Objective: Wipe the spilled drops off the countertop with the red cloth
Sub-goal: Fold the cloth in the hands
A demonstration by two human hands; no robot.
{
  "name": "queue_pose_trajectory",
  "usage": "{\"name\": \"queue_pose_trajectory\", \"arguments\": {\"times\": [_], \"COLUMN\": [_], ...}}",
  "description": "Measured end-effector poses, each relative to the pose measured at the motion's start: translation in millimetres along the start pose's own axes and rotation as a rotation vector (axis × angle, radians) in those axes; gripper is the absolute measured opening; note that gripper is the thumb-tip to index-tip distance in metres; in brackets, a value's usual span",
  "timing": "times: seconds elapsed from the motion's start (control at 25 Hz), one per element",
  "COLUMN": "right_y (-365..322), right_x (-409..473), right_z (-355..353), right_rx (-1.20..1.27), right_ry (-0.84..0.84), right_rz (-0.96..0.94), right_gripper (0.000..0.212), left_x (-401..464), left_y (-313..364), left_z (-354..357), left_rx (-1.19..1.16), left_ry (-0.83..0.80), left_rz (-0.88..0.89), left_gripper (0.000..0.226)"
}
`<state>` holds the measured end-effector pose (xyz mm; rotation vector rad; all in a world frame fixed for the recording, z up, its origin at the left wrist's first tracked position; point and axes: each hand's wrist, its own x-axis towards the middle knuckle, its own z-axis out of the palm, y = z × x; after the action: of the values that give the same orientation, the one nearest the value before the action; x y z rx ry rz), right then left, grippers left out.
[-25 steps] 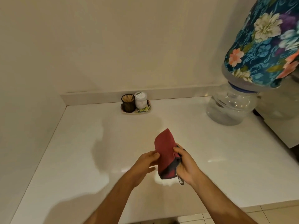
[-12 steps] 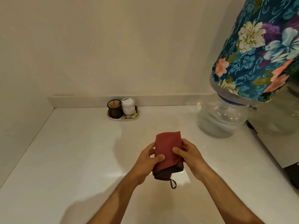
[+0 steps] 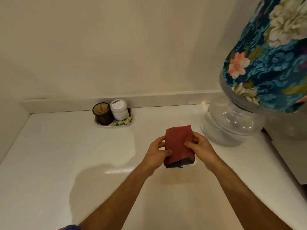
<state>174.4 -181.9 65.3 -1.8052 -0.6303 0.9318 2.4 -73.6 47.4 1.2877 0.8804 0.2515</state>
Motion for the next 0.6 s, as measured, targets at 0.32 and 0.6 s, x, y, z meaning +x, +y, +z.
{"name": "queue_pose_trajectory", "arguments": {"times": [0.32, 0.6], "right_y": [35, 54], "right_x": [112, 140], "right_z": [7, 12], "right_rx": [-0.190, -0.322], "right_ry": [0.099, 0.132], "right_rz": [0.077, 0.099], "right_gripper": [0.036, 0.046], "left_x": [110, 143], "left_y": [-14, -26], "left_z": [10, 11], "left_rx": [0.027, 0.152], "left_ry": [0.057, -0.003], "left_rz": [-0.118, -0.121], "left_gripper": [0.068, 0.067]}}
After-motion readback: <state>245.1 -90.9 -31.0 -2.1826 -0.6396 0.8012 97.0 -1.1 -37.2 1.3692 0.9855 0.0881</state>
